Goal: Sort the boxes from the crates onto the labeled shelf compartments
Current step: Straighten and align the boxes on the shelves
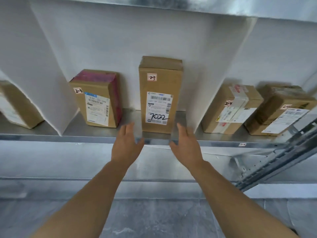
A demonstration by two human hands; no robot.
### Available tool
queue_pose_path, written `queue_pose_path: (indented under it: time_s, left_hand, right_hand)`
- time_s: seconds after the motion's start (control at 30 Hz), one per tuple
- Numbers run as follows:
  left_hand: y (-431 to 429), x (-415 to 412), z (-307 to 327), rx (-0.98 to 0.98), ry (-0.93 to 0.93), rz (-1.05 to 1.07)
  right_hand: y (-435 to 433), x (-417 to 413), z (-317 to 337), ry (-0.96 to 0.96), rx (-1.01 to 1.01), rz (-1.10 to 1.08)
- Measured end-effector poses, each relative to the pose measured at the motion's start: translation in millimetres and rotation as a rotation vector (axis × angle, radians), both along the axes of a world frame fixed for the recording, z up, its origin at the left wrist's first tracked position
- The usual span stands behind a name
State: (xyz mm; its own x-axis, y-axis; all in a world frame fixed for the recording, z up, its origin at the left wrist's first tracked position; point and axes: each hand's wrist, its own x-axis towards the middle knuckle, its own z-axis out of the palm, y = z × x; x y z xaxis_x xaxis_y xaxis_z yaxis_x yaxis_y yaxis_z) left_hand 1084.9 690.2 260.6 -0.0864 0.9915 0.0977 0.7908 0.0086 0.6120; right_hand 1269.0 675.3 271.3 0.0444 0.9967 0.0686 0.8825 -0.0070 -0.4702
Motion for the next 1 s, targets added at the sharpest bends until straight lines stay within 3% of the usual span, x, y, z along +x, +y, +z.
queue_pose_path:
  time_s: [0.23,0.37,0.7,1.0]
  left_hand:
    - [56,1,-8,-0.009,-0.114,-0.189]
    - [77,-1,-24,-0.092,-0.157,-0.183]
    - [83,10,-32,-0.051,-0.184,-0.17]
    - [60,7,-29,-0.069,-0.196,-0.147]
  right_hand:
    - [48,-13,-9,0.264,-0.045,-0.182]
    - [64,-13,-21,0.311,-0.039,-0.159]
    - [78,-1,-36,0.399,-0.011,-0.198]
    - [62,-5,-35,0.366,0.041,-0.175]
